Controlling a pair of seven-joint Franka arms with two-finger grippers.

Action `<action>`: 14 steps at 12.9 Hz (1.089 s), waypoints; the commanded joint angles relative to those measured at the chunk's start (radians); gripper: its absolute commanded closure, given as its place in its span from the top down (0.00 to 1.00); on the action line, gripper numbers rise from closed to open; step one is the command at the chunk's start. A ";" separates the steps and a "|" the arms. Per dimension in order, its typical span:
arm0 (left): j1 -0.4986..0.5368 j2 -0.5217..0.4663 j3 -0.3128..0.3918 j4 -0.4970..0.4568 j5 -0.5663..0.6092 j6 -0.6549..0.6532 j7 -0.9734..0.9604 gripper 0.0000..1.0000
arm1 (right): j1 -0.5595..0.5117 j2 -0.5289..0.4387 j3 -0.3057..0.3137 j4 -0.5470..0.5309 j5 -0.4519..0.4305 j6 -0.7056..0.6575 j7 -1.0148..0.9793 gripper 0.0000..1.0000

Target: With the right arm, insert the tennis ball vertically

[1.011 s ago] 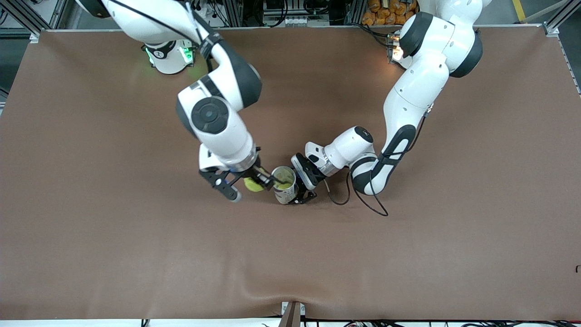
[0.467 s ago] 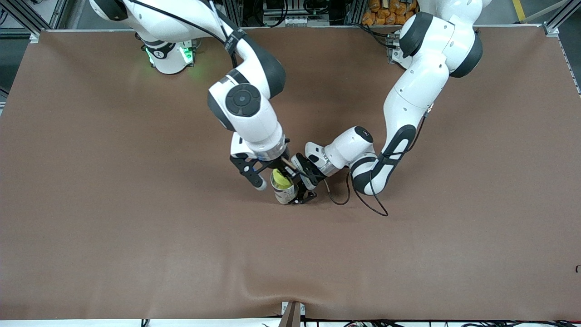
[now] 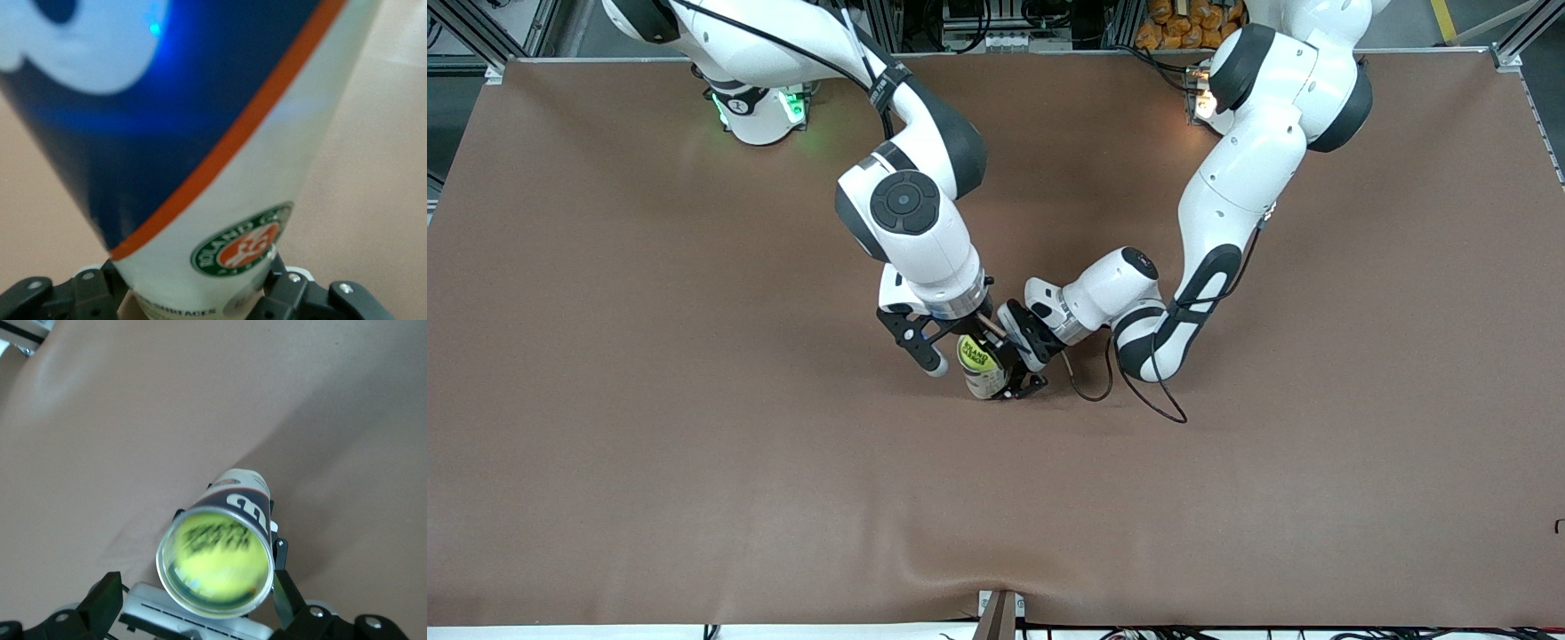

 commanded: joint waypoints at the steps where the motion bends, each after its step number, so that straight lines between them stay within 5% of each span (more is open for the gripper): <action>1: -0.007 0.049 0.001 0.000 0.037 -0.007 -0.012 0.79 | -0.039 -0.013 0.005 0.016 0.007 -0.018 -0.001 1.00; 7: -0.012 0.049 0.001 0.001 0.036 -0.007 -0.012 0.79 | -0.171 -0.110 0.002 0.008 0.004 -0.337 -0.390 1.00; 14: -0.014 0.052 0.001 0.000 0.037 -0.007 -0.012 0.80 | -0.304 -0.242 0.000 -0.194 -0.030 -0.352 -0.663 1.00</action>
